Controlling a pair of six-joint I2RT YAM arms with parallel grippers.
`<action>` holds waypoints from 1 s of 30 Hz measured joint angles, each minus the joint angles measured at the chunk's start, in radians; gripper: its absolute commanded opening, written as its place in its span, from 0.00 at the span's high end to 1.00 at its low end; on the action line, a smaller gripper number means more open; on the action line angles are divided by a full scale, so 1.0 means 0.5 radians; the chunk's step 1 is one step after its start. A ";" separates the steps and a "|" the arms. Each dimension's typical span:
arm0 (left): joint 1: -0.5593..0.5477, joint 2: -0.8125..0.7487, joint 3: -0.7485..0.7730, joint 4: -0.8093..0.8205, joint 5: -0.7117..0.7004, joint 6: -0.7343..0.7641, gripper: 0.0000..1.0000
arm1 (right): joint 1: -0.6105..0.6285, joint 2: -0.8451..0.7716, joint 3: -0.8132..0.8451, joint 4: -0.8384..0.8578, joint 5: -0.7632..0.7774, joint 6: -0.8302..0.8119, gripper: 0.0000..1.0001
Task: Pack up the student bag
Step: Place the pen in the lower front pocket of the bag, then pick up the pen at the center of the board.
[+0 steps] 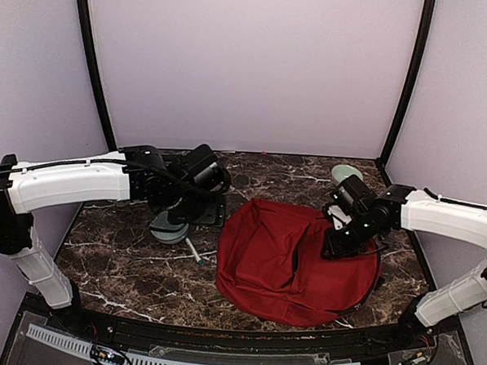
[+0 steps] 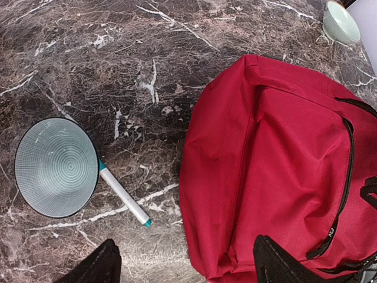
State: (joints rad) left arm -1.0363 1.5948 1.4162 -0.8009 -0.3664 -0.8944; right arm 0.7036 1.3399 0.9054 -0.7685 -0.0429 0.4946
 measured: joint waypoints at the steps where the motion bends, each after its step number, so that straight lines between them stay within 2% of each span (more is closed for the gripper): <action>1: 0.000 0.041 0.034 -0.001 0.000 -0.001 0.20 | -0.005 -0.020 -0.002 -0.003 0.005 0.018 0.66; 3: 0.000 0.113 0.088 -0.002 0.002 -0.008 0.20 | -0.012 -0.068 -0.002 0.005 -0.038 0.028 0.59; 6: 0.021 0.191 0.125 -0.018 0.024 -0.042 0.21 | -0.014 -0.137 -0.002 0.058 -0.167 0.021 0.54; 10: 0.075 0.253 0.127 -0.093 0.085 -0.132 0.21 | -0.014 -0.135 0.010 0.134 -0.311 -0.002 0.52; 15: 0.138 0.278 0.092 -0.152 0.181 -0.256 0.21 | -0.002 0.030 0.064 0.169 -0.416 -0.024 0.52; 26: 0.181 0.277 -0.058 -0.179 0.351 -0.374 0.21 | 0.034 0.309 0.100 0.265 -0.520 -0.060 0.54; 28: 0.181 0.277 -0.089 -0.179 0.361 -0.386 0.22 | 0.047 0.317 0.100 0.276 -0.532 -0.068 0.58; 30: 0.181 0.277 -0.118 -0.178 0.372 -0.398 0.23 | 0.056 0.328 0.099 0.282 -0.536 -0.076 0.66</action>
State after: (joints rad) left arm -0.9459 1.7332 1.3571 -0.8898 -0.1806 -1.0935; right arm 0.7315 1.5040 0.9550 -0.6277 -0.3107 0.4568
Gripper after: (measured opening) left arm 0.787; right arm 0.431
